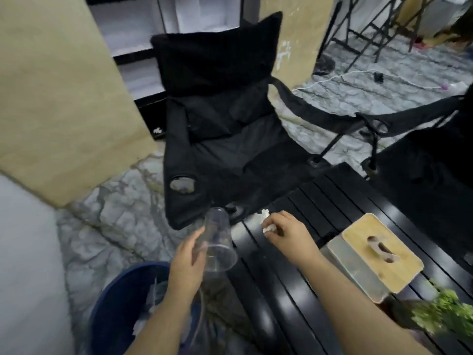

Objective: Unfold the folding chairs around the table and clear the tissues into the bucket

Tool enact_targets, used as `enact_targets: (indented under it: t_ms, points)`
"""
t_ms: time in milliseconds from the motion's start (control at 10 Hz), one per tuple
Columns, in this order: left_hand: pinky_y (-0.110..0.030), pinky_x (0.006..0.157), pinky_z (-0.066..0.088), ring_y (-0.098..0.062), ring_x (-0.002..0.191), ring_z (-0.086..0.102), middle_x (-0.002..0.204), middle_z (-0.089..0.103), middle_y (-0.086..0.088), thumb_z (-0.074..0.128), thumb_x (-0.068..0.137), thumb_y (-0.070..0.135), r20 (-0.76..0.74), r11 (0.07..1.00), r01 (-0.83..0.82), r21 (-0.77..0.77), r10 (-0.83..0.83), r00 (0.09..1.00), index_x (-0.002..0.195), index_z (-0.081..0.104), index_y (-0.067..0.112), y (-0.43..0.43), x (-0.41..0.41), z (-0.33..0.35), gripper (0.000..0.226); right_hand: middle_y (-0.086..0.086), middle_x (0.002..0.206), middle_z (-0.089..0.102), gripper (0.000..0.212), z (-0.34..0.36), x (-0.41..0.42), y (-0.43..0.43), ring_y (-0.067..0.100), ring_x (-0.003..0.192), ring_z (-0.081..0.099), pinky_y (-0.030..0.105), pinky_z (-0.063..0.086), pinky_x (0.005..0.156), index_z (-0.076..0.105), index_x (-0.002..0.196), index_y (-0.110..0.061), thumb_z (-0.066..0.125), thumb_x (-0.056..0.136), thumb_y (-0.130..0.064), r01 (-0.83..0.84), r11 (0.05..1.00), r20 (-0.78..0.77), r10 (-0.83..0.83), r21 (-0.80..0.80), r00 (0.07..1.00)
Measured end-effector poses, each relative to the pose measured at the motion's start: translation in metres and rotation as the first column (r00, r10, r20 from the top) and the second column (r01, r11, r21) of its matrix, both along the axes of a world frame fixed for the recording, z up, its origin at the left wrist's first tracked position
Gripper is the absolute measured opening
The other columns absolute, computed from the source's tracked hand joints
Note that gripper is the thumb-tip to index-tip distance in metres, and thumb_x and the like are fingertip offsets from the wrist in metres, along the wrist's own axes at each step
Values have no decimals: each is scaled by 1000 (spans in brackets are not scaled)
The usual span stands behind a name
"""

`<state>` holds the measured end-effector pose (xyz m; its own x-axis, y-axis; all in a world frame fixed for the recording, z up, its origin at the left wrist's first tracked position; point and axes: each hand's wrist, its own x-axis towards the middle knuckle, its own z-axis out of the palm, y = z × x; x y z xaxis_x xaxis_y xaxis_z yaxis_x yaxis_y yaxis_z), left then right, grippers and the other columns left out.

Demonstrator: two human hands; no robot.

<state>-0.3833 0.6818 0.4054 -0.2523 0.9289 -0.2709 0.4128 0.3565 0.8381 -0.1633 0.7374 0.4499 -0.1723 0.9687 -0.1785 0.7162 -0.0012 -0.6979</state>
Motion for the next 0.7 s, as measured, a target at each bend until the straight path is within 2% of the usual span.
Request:
enact_targets:
  t_ms: [100, 200, 300, 400, 500, 600, 700]
  points:
    - [-25, 84, 42, -14, 100, 56, 120, 57, -2, 51, 92, 28, 45, 989, -127, -72, 131, 990, 125, 54, 27, -39, -52, -5, 33, -14, 78, 48, 14, -11, -56, -17, -7, 75, 53, 0, 37, 67, 66, 87, -12, 63, 83, 1, -97, 994, -43, 95, -55, 995]
    - [-29, 88, 49, -14, 104, 58, 122, 60, 1, 48, 94, 25, 43, 964, -249, -89, 254, 966, 105, 60, 37, -97, -124, -32, 20, -14, 82, 50, 17, -41, -140, -50, -2, 75, 54, 0, 37, 68, 65, 86, -15, 61, 84, 1, -253, 957, -70, 245, -145, 967]
    - [-21, 77, 55, -15, 95, 63, 113, 63, -4, 47, 94, 18, 51, 945, -312, -102, 318, 947, 92, 59, 40, -129, -153, -51, 25, -10, 84, 51, 23, -64, -181, -73, 6, 75, 52, 3, 39, 67, 60, 82, -24, 60, 84, -1, -329, 924, -73, 321, -195, 944]
    - [-19, 68, 57, -18, 89, 65, 105, 63, -13, 48, 94, 11, 94, 870, -476, -130, 489, 867, 92, 61, 31, -164, -194, -93, 24, -12, 81, 47, 21, -121, -237, -106, 11, 74, 49, 13, 39, 67, 55, 82, -25, 57, 88, -5, -367, 874, -64, 366, -318, 928]
    - [-38, 83, 56, -22, 96, 64, 106, 64, -9, 49, 93, 16, 106, 823, -544, -164, 563, 820, 96, 61, 34, -181, -209, -137, 22, -12, 81, 44, 16, -169, -259, -125, 15, 76, 48, 21, 38, 70, 58, 86, -23, 56, 90, -8, -345, 852, -35, 361, -393, 932]
    - [-35, 96, 46, -16, 105, 57, 115, 61, 0, 50, 93, 19, 97, 830, -479, -286, 523, 847, 113, 60, 25, -197, -209, -191, 23, 0, 112, 50, 25, -226, -270, -146, 23, 100, 55, 27, 43, 83, 62, 113, -22, 60, 89, -13, -311, 786, -38, 345, -534, 938]
    - [-33, 96, 43, -15, 107, 54, 118, 59, 2, 52, 92, 20, 108, 831, -416, -369, 483, 869, 120, 56, 22, -196, -206, -213, 28, 4, 131, 45, 42, -249, -272, -148, 24, 117, 50, 30, 41, 101, 55, 127, -23, 65, 87, -15, -271, 772, -8, 326, -575, 945]
